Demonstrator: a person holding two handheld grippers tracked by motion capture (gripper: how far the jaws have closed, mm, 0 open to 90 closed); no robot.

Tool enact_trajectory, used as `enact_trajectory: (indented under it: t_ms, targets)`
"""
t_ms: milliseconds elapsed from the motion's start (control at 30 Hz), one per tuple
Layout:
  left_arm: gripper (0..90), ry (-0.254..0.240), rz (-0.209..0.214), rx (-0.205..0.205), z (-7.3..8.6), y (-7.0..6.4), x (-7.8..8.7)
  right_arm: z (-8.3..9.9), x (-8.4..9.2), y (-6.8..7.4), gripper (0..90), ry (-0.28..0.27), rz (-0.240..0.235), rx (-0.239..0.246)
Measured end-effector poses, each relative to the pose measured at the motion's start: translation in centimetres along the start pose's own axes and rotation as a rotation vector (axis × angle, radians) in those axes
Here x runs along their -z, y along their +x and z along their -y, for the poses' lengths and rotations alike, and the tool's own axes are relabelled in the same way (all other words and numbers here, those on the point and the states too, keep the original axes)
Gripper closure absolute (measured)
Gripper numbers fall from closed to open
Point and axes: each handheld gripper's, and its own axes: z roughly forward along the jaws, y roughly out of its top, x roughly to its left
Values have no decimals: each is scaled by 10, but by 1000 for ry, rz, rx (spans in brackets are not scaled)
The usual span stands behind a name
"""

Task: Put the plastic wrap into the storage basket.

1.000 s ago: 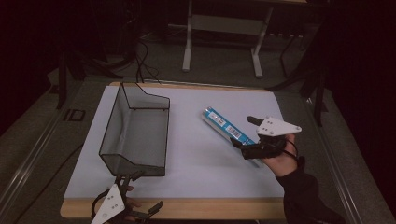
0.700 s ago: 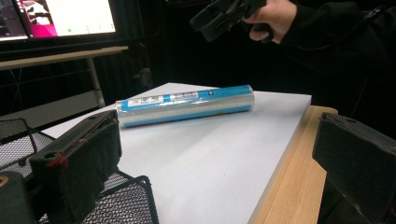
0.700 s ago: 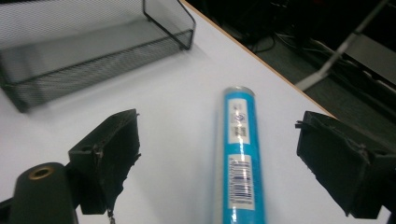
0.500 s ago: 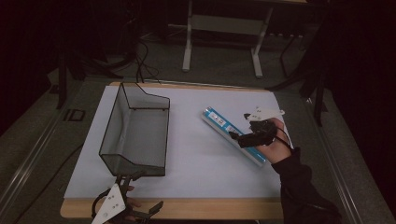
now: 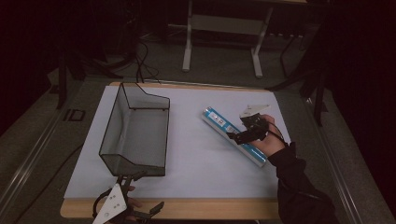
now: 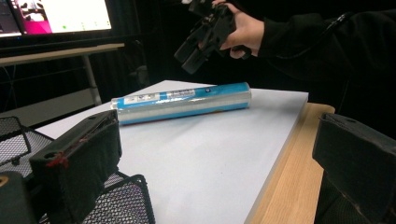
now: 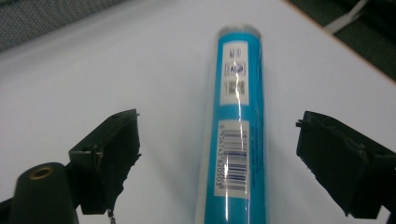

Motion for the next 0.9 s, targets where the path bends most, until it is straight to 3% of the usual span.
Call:
enact_trajectory:
  t_ms: [400, 900]
  targets:
    - [19, 3, 8, -5, 0, -1, -1, 4, -32, -11, 131, 77, 6, -25]
    - [18, 11, 19, -7, 1, 0, -3, 13, -71, -26, 130, 233, -8, -56]
